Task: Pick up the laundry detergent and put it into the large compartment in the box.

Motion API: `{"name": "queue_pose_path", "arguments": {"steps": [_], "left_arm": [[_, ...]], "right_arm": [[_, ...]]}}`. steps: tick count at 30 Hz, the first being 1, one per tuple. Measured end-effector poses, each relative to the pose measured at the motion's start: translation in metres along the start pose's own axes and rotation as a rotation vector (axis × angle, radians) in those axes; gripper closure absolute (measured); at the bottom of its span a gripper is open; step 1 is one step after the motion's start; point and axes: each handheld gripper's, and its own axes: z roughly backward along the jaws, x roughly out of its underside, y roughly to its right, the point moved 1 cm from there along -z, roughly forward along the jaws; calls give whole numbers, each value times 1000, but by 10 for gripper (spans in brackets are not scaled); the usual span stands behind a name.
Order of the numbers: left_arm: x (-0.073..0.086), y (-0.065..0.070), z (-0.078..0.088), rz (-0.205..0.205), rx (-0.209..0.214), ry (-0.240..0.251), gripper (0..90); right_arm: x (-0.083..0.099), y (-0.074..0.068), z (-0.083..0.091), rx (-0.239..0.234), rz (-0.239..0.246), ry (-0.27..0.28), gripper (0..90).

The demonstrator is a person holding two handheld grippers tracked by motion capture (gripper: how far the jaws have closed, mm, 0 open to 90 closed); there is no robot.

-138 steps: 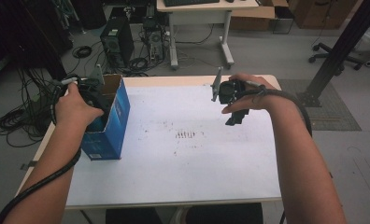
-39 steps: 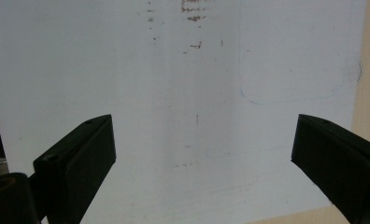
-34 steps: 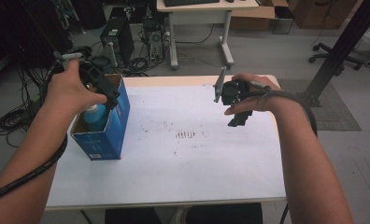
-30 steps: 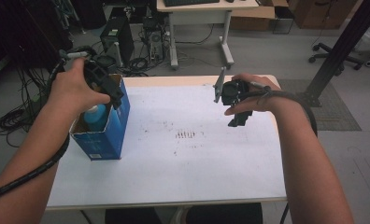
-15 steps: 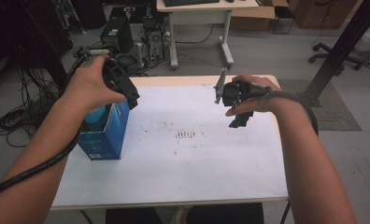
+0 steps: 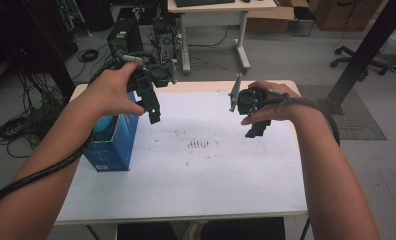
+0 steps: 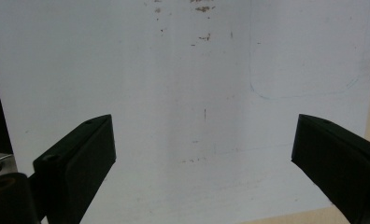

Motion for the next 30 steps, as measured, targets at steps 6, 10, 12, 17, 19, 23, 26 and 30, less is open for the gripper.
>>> {"name": "queue_pose_path", "arguments": {"steps": [6, 10, 12, 17, 19, 23, 26, 30], "left_arm": [[-10, 7, -4, -119, 30, 24, 2], [-13, 11, -6, -182, 45, 42, 2], [-15, 12, -8, -197, 47, 37, 2], [-17, 14, -9, -204, 50, 30, 2], [-17, 16, -8, -210, 50, 31, 2], [-20, 20, -6, -219, 48, 30, 2], [-22, 22, -5, -229, 45, 24, 2], [-25, 24, -7, -236, 47, 20, 2]], "right_arm": [[0, 0, -1, -8, -5, -2, 61], [1, 0, -1, -14, -6, -10, 61], [2, 0, -1, -13, -6, -10, 62], [3, 0, 1, -8, -11, -4, 61], [4, -1, 1, -7, -10, -2, 61], [6, -3, 2, -5, -16, -4, 61], [9, -4, 2, -2, -22, -4, 61], [13, -5, 3, 0, -28, -4, 60]]}}
